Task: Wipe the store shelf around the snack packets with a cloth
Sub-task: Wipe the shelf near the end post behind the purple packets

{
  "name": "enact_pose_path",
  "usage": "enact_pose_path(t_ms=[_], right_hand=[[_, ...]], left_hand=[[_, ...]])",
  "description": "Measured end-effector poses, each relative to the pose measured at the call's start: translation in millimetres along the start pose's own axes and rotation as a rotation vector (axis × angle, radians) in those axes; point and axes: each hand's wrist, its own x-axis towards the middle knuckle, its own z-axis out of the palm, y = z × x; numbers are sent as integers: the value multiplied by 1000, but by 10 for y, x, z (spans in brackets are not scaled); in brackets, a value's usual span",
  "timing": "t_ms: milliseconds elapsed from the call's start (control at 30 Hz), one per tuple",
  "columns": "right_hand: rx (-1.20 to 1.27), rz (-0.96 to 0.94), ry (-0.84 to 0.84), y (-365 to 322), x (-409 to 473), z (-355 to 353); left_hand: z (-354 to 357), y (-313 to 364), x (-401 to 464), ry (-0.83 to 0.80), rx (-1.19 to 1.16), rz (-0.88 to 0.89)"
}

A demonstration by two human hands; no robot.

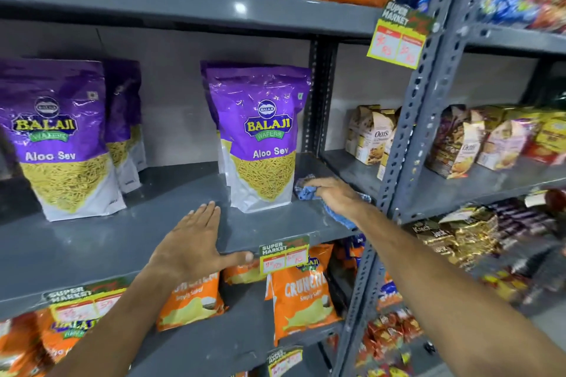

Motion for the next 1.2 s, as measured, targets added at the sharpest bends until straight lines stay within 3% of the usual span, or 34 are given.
enact_pose_path(t_ms=[233, 433, 500, 667, 867, 1200], right_hand=[[-136, -81, -30, -315, -987, -82], [115, -142, -152, -247, -1424, -165], [87, -141, -81, -173, -1357, -133], [-321, -106, 101, -259, -861, 52], [-329, 78, 53, -302, 318, 4], [-312, -71, 66, -115, 1758, 145]], left_hand=[[2, 6, 0, 8, -7, 3], [37, -24, 42, 16, 21, 5], [57, -35, 52, 25, 24, 6], [79, -51, 59, 60, 49, 18], [85, -56, 46, 75, 51, 17], [125, -59, 61, 62, 26, -26]])
